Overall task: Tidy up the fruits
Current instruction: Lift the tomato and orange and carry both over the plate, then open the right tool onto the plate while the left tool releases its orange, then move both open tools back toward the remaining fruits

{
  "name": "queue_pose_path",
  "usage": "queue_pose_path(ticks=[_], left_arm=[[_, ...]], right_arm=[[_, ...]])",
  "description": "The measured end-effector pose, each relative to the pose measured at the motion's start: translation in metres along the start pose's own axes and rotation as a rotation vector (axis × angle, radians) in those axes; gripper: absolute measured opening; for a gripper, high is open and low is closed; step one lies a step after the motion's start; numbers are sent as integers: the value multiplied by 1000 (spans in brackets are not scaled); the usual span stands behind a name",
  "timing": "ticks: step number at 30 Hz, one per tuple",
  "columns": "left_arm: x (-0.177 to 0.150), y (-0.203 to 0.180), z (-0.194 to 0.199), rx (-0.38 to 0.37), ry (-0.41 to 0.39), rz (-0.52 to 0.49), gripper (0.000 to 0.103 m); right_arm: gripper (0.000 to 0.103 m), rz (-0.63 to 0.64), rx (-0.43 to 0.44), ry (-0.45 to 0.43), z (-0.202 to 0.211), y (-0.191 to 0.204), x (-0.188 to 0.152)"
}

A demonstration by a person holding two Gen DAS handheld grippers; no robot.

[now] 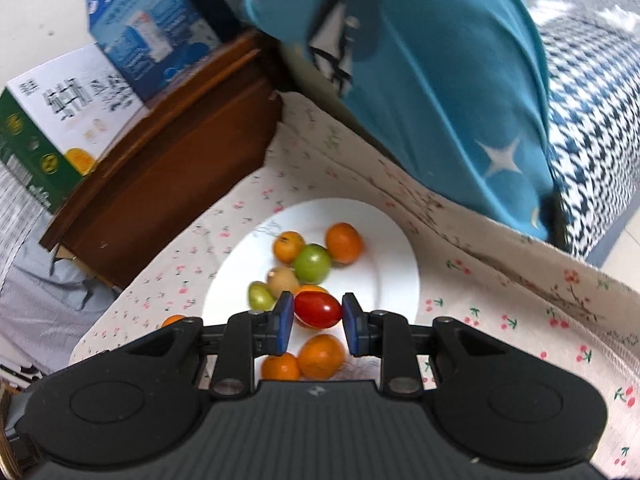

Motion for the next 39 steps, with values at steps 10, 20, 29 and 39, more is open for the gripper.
queue_pose_path(ticks=[10,20,29,39], left_arm=[[1,-9,-8,-13,7,-9,32],[18,6,23,45,-50,35,61],[17,30,57,120,-35,70,80],[-5,55,95,193,-2,56,85]], right_arm=[[29,-38,-20,-16,-6,-4,3],[32,-25,26,-45,4,1,8],[34,10,115,-8,11,17,1],[38,95,153,10,22,39,-19]])
Point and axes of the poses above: each gripper's, at about its wrist camera, not at the fingertips, and z roughly against the way its jaws point, y to its left, x to its top, the point moved 2 cm from there along -z, roughly the way its jaws point, and after that the axes turned 7 degrees about -z, right-handed, at the moved point
